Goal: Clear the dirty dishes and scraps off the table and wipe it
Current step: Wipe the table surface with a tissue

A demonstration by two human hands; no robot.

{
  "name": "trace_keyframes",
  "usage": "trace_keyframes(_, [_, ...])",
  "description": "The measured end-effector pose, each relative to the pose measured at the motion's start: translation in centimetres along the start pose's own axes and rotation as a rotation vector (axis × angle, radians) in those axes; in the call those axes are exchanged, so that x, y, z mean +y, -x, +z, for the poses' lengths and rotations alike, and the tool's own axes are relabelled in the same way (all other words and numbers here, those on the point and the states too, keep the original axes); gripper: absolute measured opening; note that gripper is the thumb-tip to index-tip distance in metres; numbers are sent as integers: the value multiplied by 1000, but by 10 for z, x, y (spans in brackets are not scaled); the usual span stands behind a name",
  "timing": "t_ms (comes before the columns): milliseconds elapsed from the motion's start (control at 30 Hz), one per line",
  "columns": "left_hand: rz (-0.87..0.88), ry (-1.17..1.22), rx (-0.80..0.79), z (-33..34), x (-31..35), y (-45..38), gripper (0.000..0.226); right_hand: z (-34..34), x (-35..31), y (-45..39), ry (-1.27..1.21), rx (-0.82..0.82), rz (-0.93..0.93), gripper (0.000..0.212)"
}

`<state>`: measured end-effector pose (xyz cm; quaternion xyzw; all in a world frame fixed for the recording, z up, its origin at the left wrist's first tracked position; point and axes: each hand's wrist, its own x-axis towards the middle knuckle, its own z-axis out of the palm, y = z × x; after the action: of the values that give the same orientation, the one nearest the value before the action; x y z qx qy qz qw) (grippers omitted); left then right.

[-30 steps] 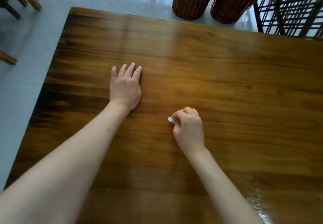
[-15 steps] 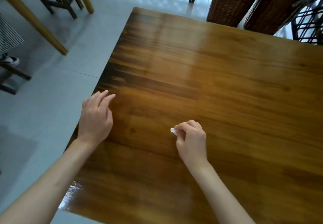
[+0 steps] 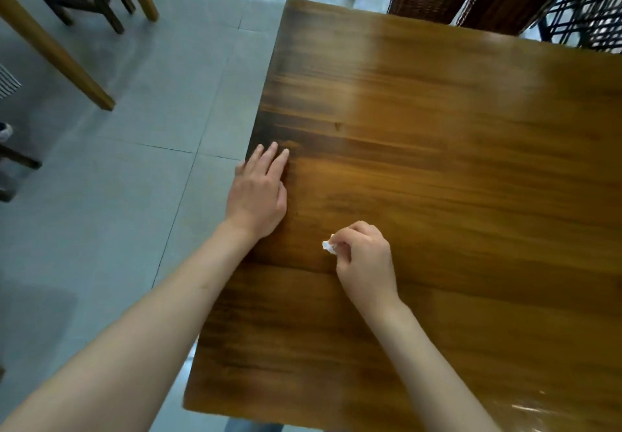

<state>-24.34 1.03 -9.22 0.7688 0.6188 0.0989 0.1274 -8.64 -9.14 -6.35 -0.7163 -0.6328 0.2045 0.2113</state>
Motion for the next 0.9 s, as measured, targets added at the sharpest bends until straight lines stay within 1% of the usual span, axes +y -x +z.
trace_keyframes(233, [30, 46, 11, 7, -3, 0, 51, 1, -4, 2, 40, 34, -94, 11])
trace_keyframes(300, [29, 53, 16, 7, -2, 0, 51, 4, -7, -12, 51, 50, -52, 10])
trace_keyframes(367, [29, 50, 17, 6, -1, 0, 51, 9, -11, -33, 59, 79, 5, 15])
trace_keyframes(433, [27, 44, 25, 6, -2, 0, 51, 13, -13, -46, 65, 94, 20, 16])
trace_keyframes(500, [25, 46, 24, 6, -2, 0, 51, 13, -13, -38, 80, 79, 7, 14])
trace_keyframes(567, [24, 45, 25, 6, -2, 1, 50, 9, -11, -11, 76, 79, -42, 9])
trace_keyframes(633, [20, 49, 27, 6, -3, 1, 50, 6, -7, 13, 78, 69, -75, 11])
trace_keyframes(700, [15, 46, 29, 7, -3, 0, 50, 4, -4, 21, 71, 57, -100, 14])
trace_keyframes(800, [20, 45, 18, 6, -2, -1, 50, 3, -3, 15, 80, 35, -142, 14])
trace_keyframes(900, [21, 83, 32, 6, -3, 1, 49, -2, -1, 8, 9, 60, -57, 18])
